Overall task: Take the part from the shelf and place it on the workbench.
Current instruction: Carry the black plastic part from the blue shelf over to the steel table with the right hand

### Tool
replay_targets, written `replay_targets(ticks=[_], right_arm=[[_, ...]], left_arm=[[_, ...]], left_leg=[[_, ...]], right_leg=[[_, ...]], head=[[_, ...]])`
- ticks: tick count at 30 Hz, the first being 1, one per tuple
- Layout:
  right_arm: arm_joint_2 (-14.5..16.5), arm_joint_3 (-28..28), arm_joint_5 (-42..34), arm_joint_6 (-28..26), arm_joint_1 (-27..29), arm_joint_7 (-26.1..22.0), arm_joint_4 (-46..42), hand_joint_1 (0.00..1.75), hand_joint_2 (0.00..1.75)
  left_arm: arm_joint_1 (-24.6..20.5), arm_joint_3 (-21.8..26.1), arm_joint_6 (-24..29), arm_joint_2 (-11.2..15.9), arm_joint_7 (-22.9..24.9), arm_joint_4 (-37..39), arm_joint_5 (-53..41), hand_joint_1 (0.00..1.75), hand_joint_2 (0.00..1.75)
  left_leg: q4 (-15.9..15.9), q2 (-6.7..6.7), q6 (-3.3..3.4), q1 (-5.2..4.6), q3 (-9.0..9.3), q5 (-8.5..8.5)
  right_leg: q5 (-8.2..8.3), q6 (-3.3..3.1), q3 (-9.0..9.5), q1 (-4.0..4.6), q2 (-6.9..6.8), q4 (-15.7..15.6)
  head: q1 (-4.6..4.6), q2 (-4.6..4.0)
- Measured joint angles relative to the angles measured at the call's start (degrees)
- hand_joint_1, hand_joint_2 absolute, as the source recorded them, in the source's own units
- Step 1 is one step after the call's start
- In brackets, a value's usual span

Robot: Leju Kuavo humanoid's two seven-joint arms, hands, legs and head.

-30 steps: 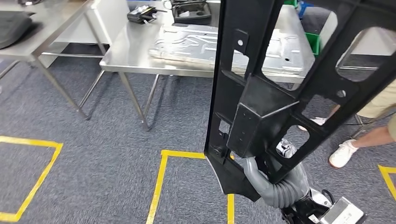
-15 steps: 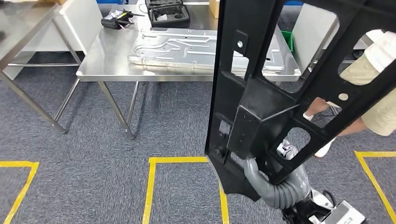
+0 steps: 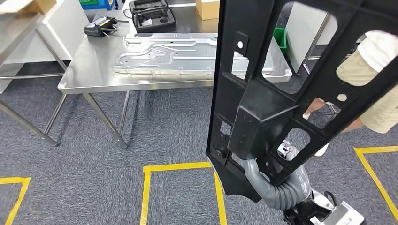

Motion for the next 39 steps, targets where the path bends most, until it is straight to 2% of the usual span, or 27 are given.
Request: replay_targets(ticks=[2,3,4,5,7,8,9,10,13,14,15,17,18,19,20,22,23,25,27,29,31,33,34,35,36,38,39], right_arm=[[0.03,0.00,0.04,0.00,0.00,0.03,0.00,1.75,1.75],[0.04,0.01,0.17,0.00,0.01,0.08,0.00,1.75,1.75],[0.04,0.01,0.36,0.01,0.02,0.16,0.00,1.75,1.75],[0.04,0.01,0.62,0.03,0.02,0.27,0.00,1.75,1.75],[0.04,0.01,1.24,0.12,0.02,0.60,0.01,1.75,1.75],[0.04,0.02,1.50,0.16,0.03,0.78,0.01,1.75,1.75],[0.03,0.02,1.68,0.19,0.05,0.94,0.02,1.75,1.75],[0.02,0.02,1.79,0.20,0.08,1.08,0.02,1.75,1.75],[-0.03,0.02,1.84,0.21,-0.02,1.27,0.02,1.75,1.75],[-0.05,0.01,1.85,0.22,-0.10,1.26,0.01,1.75,1.75],[-0.08,0.01,1.87,0.22,-0.10,1.26,0.01,1.75,1.75],[-0.12,-0.01,1.90,0.22,-0.07,1.29,0.01,1.75,1.75],[-0.13,-0.01,1.90,0.22,-0.03,1.33,0.01,1.75,1.75],[-0.13,-0.01,1.88,0.21,-0.01,1.35,0.01,1.75,1.75],[-0.14,-0.01,1.85,0.21,-0.01,1.37,0.01,1.75,1.75],[-0.12,0.01,1.75,0.19,0.00,1.32,0.03,1.75,1.75],[-0.09,0.02,1.69,0.18,0.01,1.27,0.06,1.75,1.75],[-0.06,0.02,1.54,0.20,0.06,1.11,0.11,1.75,1.75],[-0.05,0.01,1.35,0.27,0.06,0.98,0.11,1.75,1.75],[-0.03,-0.01,1.26,0.38,-0.02,0.84,0.10,1.75,1.75],[-0.01,-0.01,1.21,0.50,-0.09,0.70,0.09,1.75,1.75],[0.01,-0.01,1.16,0.60,-0.09,0.64,0.09,1.75,1.75],[0.02,-0.01,1.15,0.63,-0.09,0.62,0.09,1.75,1.75],[0.03,-0.01,1.15,0.65,-0.09,0.60,0.09,1.75,1.75],[0.03,-0.01,1.14,0.68,-0.10,0.58,0.09,1.75,1.75],[0.04,0.00,1.14,0.74,-0.11,0.52,0.09,1.75,1.75],[0.05,0.01,1.14,0.76,-0.11,0.49,0.09,1.75,1.75]], left_arm=[[-0.30,0.05,-0.07,-0.01,-0.12,-0.01,0.10,0.00,1.75],[-0.49,0.07,-0.10,-0.02,-0.16,-0.02,0.13,0.00,1.75],[-0.61,0.07,-0.13,-0.04,-0.16,-0.02,0.15,0.00,1.75],[-0.63,0.07,-0.13,-0.06,-0.14,-0.02,0.15,0.00,1.75],[-0.40,0.05,-0.13,-0.03,-0.09,-0.01,0.14,0.00,1.75],[-0.29,0.04,-0.13,-0.01,-0.07,-0.01,0.14,0.00,1.75],[-0.24,0.04,-0.13,0.01,-0.06,0.00,0.14,0.00,1.75],[-0.22,0.04,-0.13,0.02,-0.04,0.01,0.14,0.00,1.75],[-0.23,0.04,-0.13,-0.07,-0.04,0.01,0.14,0.00,1.75],[-0.24,0.04,-0.13,-0.09,-0.04,0.01,0.14,0.00,1.75],[-0.23,0.04,-0.13,-0.12,-0.04,0.01,0.13,0.00,1.75],[-0.19,0.03,-0.13,-0.13,-0.04,0.01,0.13,0.00,1.75],[-0.15,0.03,-0.13,-0.14,-0.04,0.01,0.13,0.00,1.75],[-0.13,0.04,-0.13,-0.14,-0.04,0.01,0.13,0.00,1.75],[-0.09,0.04,-0.13,-0.16,-0.04,0.01,0.13,0.00,1.75],[-0.02,0.03,-0.13,-0.19,-0.03,0.02,0.13,0.00,1.75],[-0.01,0.02,-0.11,-0.18,-0.01,0.03,0.13,0.00,1.75],[0.04,0.02,-0.10,-0.14,0.04,0.05,0.17,0.00,1.75],[0.04,-0.03,-0.10,-0.14,0.06,0.06,0.22,0.00,1.75],[-0.01,-0.17,-0.10,-0.15,0.07,0.06,0.23,0.00,1.75],[-0.11,-0.31,-0.10,-0.15,0.02,0.05,0.28,0.00,1.75],[-0.41,-0.34,-0.16,-0.15,-0.11,0.05,0.47,0.00,1.75],[-0.60,-0.34,-0.19,-0.16,-0.18,0.05,0.56,0.00,1.75],[-0.76,-0.34,-0.21,-0.18,-0.20,0.05,0.63,0.00,1.75],[-0.81,-0.36,-0.21,-0.20,-0.20,0.05,0.64,0.00,1.75],[-0.61,-0.44,-0.21,-0.18,-0.14,0.05,0.63,0.00,1.75],[-0.50,-0.50,-0.20,-0.12,-0.12,0.06,0.62,0.00,1.75]], left_leg=[[8.67,0.00,-0.10,-0.03,-5.43,-2.25],[10.75,0.00,-0.04,-0.04,-7.17,-2.05],[10.48,0.00,0.15,-0.09,-7.77,-0.68],[7.88,0.04,0.48,-0.20,-7.28,1.69],[-0.31,0.73,1.62,-0.83,-4.82,6.88],[-3.53,1.17,2.09,-1.17,-3.80,8.34],[-5.46,1.48,2.45,-1.46,-3.23,8.89],[-6.18,1.53,2.62,-1.60,-3.03,8.70],[-7.06,0.68,3.12,-1.12,-1.92,8.48],[-7.22,0.43,3.36,-0.94,-1.36,8.37],[-7.32,0.24,3.49,-0.84,-0.96,8.22],[-7.33,-0.05,3.65,-0.83,-0.49,7.70],[-7.32,-0.20,3.59,-0.81,-0.22,7.38],[-7.30,-0.36,3.51,-0.73,0.17,7.01],[-7.30,-0.54,3.33,-0.60,0.74,6.58],[-7.36,-0.81,2.79,-0.31,1.97,5.59],[-7.40,-0.88,2.46,-0.23,2.48,5.16],[-7.48,-0.90,1.66,-0.28,2.85,4.51],[-7.48,-0.85,1.01,-0.37,3.19,4.13],[-5.79,-0.58,0.59,-0.31,2.83,3.46],[0.28,-0.24,0.25,-0.25,-0.48,1.56],[8.18,-0.16,0.15,-0.34,-5.68,-0.75],[10.24,-0.16,0.32,-0.48,-7.49,-0.94],[10.40,-0.15,0.70,-0.68,-8.47,-0.08],[8.32,-0.14,1.27,-1.00,-8.31,1.85],[0.42,0.06,2.99,-2.05,-6.19,7.15],[-2.86,0.20,3.67,-2.55,-5.22,8.61]], right_leg=[[-0.67,-0.37,0.73,0.14,-0.02,0.00],[-1.05,-0.40,1.21,0.21,0.03,0.00],[-1.47,-0.40,1.79,0.27,0.09,-0.01],[-1.91,-0.36,2.47,0.32,0.16,-0.02],[-2.88,-0.07,3.80,0.48,0.23,-0.04],[-3.32,0.19,4.22,0.58,0.23,-0.10],[-3.63,0.48,4.53,0.63,0.15,-0.22],[-3.70,0.82,4.70,0.70,0.05,-0.18],[-4.20,1.57,4.80,0.59,-0.34,1.07],[-5.22,1.78,3.96,0.54,-0.38,2.93],[-6.64,2.01,2.32,0.46,-0.37,5.95],[-9.46,2.46,-2.50,0.36,-0.34,13.38],[-9.83,2.62,-4.55,0.31,-0.35,15.75],[-9.01,2.75,-5.65,0.25,-0.35,16.10],[-6.89,2.88,-5.59,0.13,-0.35,14.19],[-1.46,3.30,-3.22,-0.22,-0.22,6.75],[-0.03,3.38,-2.12,-0.30,-0.07,3.49],[0.32,2.58,-1.24,-0.18,0.07,0.91],[-0.02,1.17,-1.03,-0.01,-0.07,0.94],[-0.32,0.35,-0.26,-0.06,-0.08,0.80],[-0.86,-0.18,0.58,-0.04,-0.18,0.71],[-1.59,-0.53,1.32,0.24,-0.37,0.71],[-2.00,-0.62,1.80,0.46,-0.43,0.71],[-2.46,-0.72,2.41,0.68,-0.45,0.70],[-2.91,-0.76,3.04,0.88,-0.44,0.68],[-3.76,-0.77,4.22,1.13,-0.40,0.59],[-4.07,-0.66,4.55,1.12,-0.36,0.45]], head=[[-0.06,0.00],[-0.07,0.00],[-0.07,0.00],[-0.07,0.00],[-0.08,0.00],[-0.09,0.00],[-0.09,0.00],[-0.10,0.00],[-0.05,0.01],[0.00,0.01],[0.04,0.01],[0.09,0.00],[0.08,0.00],[0.09,0.00],[0.09,0.00],[0.08,0.00],[0.08,-0.01],[0.03,0.01],[-0.04,0.02],[-0.14,0.00],[-0.27,0.00],[-0.35,0.01],[-0.37,0.01],[-0.37,0.01],[-0.38,0.01],[-0.35,0.00],[-0.35,0.00]])
